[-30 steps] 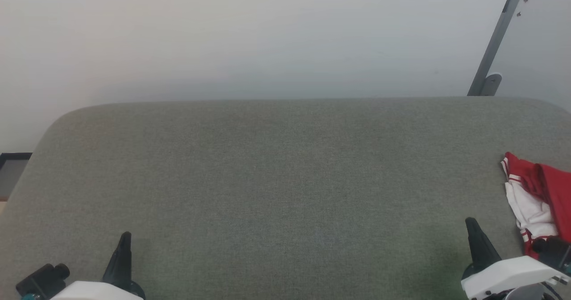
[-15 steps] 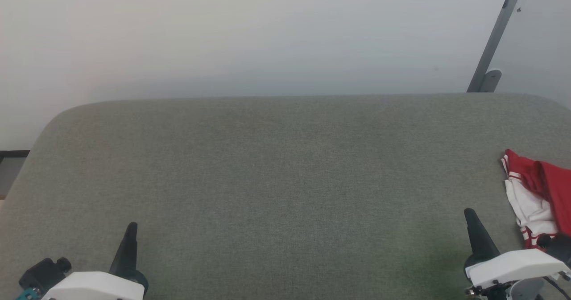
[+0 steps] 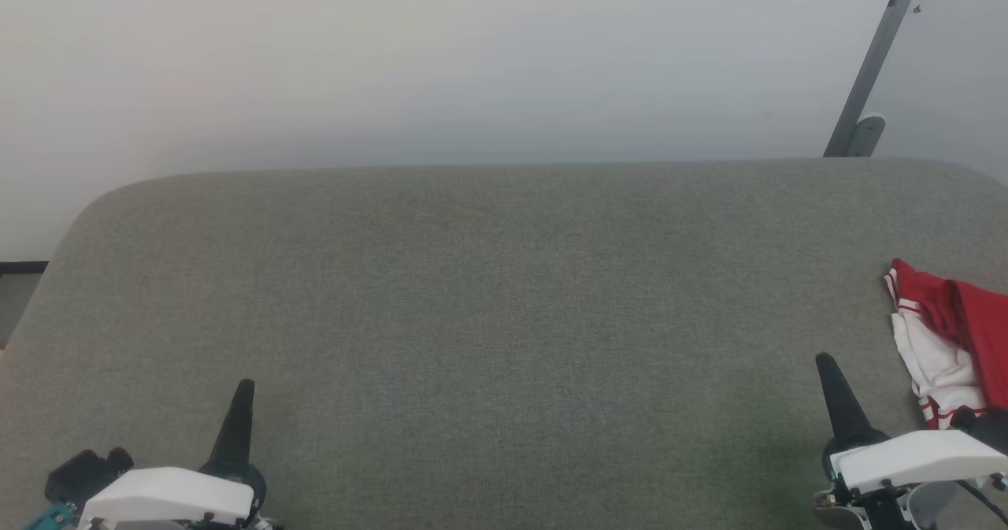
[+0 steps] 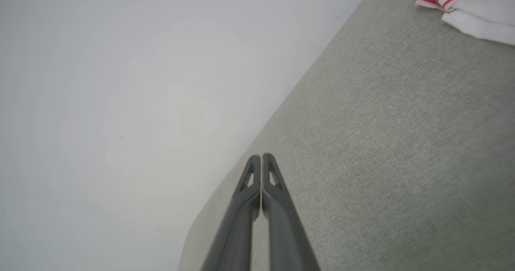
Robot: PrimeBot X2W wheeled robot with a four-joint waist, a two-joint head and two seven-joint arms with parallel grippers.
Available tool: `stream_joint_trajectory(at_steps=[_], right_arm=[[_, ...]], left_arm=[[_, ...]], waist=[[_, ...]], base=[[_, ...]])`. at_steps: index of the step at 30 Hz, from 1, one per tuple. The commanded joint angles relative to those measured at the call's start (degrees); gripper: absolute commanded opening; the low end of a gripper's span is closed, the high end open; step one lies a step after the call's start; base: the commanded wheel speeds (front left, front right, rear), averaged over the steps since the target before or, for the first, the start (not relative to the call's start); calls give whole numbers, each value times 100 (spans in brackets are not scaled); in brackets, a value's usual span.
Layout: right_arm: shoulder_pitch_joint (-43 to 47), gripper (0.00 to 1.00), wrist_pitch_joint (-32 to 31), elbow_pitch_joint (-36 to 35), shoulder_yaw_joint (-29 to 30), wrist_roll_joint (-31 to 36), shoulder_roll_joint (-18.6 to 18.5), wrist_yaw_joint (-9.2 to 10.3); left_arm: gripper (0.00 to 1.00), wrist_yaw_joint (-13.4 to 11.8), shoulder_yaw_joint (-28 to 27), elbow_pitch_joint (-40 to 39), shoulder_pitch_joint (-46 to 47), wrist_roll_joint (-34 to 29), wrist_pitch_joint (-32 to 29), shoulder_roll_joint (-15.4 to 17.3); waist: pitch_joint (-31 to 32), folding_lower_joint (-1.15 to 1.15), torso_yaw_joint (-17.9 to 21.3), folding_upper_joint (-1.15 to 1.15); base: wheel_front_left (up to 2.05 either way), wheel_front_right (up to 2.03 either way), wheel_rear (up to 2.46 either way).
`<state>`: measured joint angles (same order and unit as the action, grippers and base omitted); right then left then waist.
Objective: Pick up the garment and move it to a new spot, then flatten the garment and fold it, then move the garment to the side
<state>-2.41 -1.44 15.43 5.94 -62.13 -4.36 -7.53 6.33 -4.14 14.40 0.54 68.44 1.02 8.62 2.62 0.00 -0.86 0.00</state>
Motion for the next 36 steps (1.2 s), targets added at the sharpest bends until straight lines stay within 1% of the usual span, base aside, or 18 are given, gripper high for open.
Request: stream_joint_trajectory(at_steps=[1, 36], right_arm=[[-125, 0, -38, -71, 18, -169, 2, 3], [-306, 0, -342, -133, 51, -1957, 99, 3]], left_arm=[[0, 34, -51, -63, 181, 152, -44, 0], [0, 97, -176, -53, 456, 1565, -503, -365]], waist=[[-7, 0, 2, 0], [-159, 0, 49, 0]], base=[[0, 0, 0], [0, 0, 0]])
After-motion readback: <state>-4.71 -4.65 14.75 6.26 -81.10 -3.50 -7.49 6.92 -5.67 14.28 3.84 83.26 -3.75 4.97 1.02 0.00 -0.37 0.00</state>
